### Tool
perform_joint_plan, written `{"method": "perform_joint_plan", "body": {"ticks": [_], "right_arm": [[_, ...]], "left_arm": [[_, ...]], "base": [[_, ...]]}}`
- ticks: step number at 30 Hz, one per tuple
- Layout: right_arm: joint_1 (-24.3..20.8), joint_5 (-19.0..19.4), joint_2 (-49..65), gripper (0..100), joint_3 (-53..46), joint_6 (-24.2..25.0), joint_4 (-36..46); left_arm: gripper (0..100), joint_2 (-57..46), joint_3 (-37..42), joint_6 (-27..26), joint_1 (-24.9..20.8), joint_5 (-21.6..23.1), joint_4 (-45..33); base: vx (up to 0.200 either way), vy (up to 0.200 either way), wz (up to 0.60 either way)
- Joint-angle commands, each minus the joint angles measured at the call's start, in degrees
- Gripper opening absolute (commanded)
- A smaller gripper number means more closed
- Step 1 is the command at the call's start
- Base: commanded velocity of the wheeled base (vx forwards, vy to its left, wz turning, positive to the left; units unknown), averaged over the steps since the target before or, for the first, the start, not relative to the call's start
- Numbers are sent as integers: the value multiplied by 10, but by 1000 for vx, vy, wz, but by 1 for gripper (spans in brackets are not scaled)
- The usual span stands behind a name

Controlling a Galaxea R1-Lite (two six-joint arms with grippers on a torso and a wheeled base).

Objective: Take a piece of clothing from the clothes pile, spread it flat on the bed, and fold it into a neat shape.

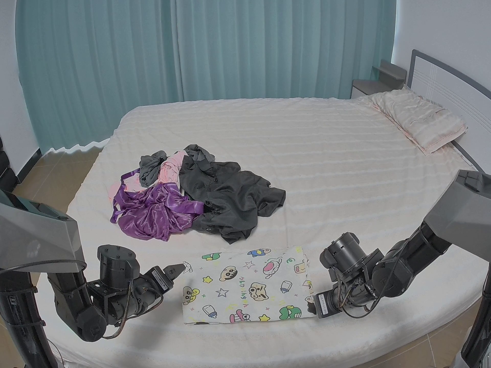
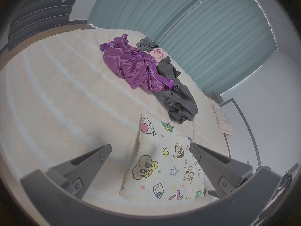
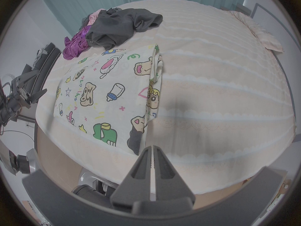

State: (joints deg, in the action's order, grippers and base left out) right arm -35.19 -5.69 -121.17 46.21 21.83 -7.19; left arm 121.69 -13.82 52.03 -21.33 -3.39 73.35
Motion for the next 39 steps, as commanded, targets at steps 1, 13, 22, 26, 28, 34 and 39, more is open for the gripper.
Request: {"method": "perform_joint_plan", "body": {"ticks": [1,13,22,26,28,34,39], "right_arm": [[5,0,0,100,4,-10,-2],[44,105,-69,100,202,99,-24],[51,95,-194,100,322,118,-23],[51,92,-199,100,339,116,-23],[51,90,-199,100,341,115,-22],[67,73,-182,100,325,113,-19],[72,71,-186,100,324,113,-25]], "left_arm": [[100,1,0,0,0,0,0],[100,6,0,1,0,0,0],[100,7,-1,1,2,0,0],[100,9,-3,1,2,0,0],[100,11,-3,1,2,0,0],[100,13,-2,1,2,0,-1],[100,14,-2,1,0,0,-1]], "base": [[0,0,0],[0,0,0],[0,0,0],[0,0,0],[0,0,0],[0,0,0],[0,0,0]]}}
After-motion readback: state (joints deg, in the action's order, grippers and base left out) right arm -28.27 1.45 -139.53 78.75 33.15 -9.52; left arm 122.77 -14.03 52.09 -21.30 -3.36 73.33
